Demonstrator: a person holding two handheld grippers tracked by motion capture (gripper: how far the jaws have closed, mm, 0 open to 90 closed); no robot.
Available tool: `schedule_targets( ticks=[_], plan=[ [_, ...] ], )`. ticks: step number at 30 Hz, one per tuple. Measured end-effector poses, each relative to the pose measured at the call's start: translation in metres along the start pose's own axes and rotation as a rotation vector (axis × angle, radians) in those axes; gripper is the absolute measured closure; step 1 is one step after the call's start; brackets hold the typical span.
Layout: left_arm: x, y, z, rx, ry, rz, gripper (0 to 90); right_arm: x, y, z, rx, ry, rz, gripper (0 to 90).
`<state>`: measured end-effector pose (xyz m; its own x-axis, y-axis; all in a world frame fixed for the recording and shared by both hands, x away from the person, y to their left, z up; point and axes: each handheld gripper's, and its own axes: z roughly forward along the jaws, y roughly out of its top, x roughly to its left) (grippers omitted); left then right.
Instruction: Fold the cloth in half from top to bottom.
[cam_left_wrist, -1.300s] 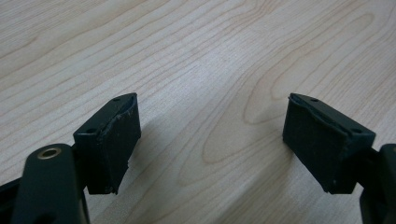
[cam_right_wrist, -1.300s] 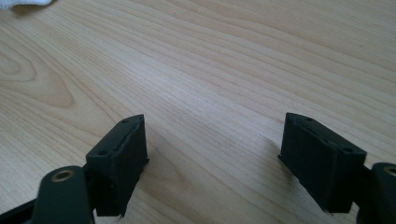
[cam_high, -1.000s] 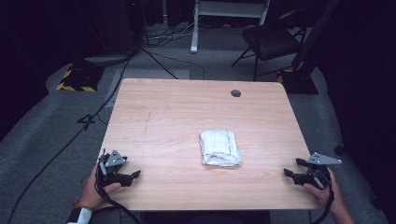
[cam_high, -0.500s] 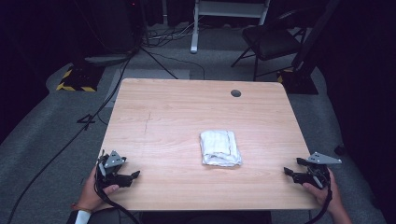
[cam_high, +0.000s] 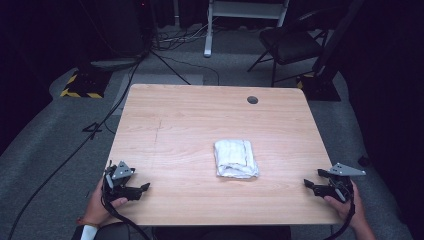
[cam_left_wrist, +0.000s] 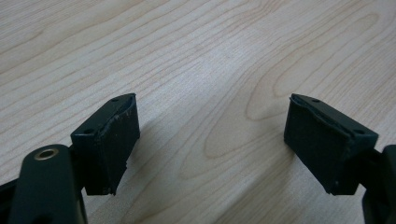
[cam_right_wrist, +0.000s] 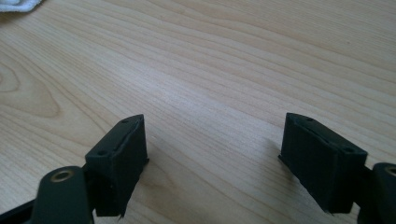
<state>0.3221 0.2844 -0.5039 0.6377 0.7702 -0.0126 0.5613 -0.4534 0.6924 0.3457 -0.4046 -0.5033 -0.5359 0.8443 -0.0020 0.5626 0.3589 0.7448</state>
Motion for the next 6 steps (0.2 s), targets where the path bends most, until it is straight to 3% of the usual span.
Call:
schedule_targets(
  ticks=[6],
  plan=[
    [0.0001, 0.0006, 0.0007, 0.002, -0.001, -0.003, 17.4, 0.0, 0.0, 0.0, 0.0, 0.0, 0.0, 22.7]
  ],
)
